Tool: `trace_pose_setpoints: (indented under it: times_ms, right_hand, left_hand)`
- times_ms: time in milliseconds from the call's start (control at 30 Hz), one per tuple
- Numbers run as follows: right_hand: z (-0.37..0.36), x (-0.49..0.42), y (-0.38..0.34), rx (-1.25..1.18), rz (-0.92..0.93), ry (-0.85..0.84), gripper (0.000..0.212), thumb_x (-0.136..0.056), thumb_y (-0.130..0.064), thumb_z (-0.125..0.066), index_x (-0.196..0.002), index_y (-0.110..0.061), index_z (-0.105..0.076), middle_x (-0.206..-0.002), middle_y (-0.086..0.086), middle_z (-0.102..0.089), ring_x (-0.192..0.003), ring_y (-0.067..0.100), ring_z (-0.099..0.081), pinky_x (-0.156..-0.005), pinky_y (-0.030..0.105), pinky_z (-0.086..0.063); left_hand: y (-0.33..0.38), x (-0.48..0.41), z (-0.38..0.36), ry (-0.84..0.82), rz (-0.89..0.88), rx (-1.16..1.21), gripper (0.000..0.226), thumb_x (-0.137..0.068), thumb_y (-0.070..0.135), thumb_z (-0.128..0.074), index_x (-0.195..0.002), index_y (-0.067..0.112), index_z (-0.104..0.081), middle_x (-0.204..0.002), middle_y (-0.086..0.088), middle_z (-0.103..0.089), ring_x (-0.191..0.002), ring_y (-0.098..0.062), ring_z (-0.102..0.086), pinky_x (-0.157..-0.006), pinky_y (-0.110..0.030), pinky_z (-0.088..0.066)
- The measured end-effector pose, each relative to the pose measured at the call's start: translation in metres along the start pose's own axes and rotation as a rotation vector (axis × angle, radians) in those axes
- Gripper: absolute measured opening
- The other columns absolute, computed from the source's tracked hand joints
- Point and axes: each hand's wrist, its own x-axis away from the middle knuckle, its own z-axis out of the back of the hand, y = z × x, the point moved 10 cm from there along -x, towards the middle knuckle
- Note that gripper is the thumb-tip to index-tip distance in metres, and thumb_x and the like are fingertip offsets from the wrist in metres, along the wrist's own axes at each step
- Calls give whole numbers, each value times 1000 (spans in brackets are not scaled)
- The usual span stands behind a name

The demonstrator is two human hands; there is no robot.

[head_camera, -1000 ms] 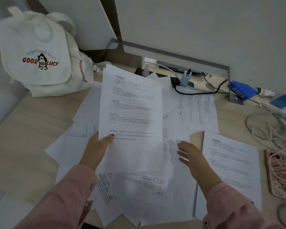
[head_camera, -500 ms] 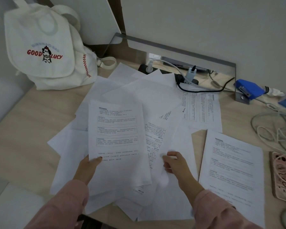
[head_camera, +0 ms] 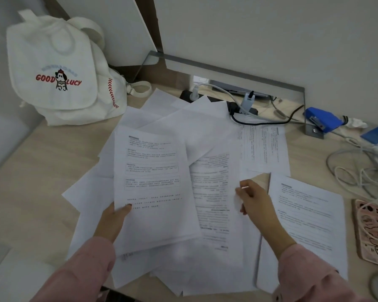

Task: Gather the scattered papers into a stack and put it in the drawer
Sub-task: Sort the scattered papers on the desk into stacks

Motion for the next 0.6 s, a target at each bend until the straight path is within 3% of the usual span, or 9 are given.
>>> trace_pose_setpoints:
  times_ms: [133,267,433,500,600]
  right_hand:
    - [46,6,-47,-17,128,158,9,-92,-19,-51,-94,-16,-59,-78,3,-62,-64,17,-52,-59,26,-42]
    - [80,26,-95,-123,243,291,9,-92,-18,-50,-90,-20,-59,-73,-3,-58,-61,13,-48,-54,23,-39]
    - [103,60,-138,-278,387,350,18,-93,-14,-49,-82,-25,-59,-77,-10,-66,-65,0,-59,-58,12,-47]
    - [110,66,-135,-346,379,435,20,-93,-14,-50,-80,-27,-59,-73,-15,-65,-63,-3,-57,-59,11,-47]
    - [104,59,-102,-475,222,529,17,-92,-16,-50,-79,-23,-59,-72,-8,-61,-64,4,-55,-59,19,-46]
  left_hand:
    - [16,-8,2,-12,-24,25,39,-93,9,-49,-132,8,-49,-133,-14,-53,-121,-33,-48,-97,-38,-35]
    - [25,-17,5,-39,-43,-2,38,-92,10,-50,-131,7,-50,-132,-15,-53,-122,-35,-48,-102,-42,-34]
    - [34,-26,8,-99,-46,-37,40,-92,11,-51,-131,4,-48,-134,-19,-52,-121,-38,-48,-103,-46,-35]
    - [39,-31,10,-120,-53,-43,41,-92,11,-51,-132,3,-47,-134,-20,-51,-121,-39,-48,-102,-46,-35]
    - [42,-35,10,-162,-43,-21,41,-91,12,-53,-131,4,-48,-132,-19,-53,-119,-38,-50,-99,-45,-39]
